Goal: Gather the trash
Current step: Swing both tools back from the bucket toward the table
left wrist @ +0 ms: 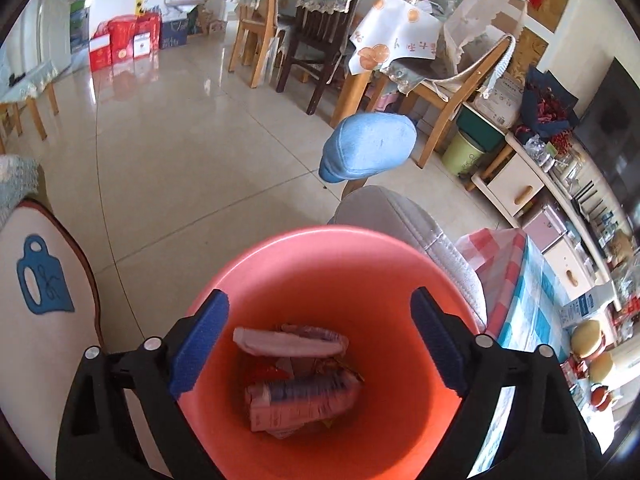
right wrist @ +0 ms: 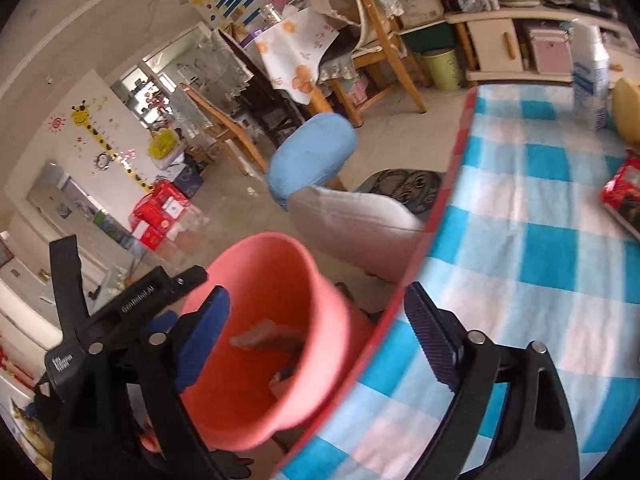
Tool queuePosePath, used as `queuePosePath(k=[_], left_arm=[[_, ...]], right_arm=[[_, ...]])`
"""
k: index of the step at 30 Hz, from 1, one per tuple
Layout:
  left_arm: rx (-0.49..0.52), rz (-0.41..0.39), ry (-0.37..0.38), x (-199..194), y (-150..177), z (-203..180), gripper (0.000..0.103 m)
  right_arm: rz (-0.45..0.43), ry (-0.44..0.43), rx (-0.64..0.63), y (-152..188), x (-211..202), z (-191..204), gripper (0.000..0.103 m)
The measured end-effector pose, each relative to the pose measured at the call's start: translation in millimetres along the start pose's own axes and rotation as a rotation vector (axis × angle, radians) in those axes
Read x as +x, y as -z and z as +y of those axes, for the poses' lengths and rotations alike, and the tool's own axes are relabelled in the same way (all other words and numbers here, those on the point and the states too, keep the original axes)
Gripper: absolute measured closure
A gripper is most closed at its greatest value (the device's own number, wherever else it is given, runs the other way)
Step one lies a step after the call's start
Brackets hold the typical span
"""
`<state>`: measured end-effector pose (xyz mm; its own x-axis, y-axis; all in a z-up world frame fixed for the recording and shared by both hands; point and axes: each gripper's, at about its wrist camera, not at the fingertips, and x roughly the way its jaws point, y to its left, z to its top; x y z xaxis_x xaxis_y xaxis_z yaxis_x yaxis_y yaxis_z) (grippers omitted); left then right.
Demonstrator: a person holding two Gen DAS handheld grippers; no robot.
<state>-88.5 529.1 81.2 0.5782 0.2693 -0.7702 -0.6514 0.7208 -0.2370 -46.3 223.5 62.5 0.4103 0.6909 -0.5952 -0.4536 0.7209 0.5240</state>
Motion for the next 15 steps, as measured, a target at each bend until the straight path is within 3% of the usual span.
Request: queuePosePath(k=[9, 15], left_arm=[[0.191, -0.079, -0.064, -13, 8, -53, 0.008], [0.279, -0.116, -0.028, -24, 20, -83, 0.008]], right_arm=[[-0.032, 0.156, -0.093, 23, -40, -31, 0.009], [-0.042, 0.22, -0.154, 40, -62, -41, 0.009]])
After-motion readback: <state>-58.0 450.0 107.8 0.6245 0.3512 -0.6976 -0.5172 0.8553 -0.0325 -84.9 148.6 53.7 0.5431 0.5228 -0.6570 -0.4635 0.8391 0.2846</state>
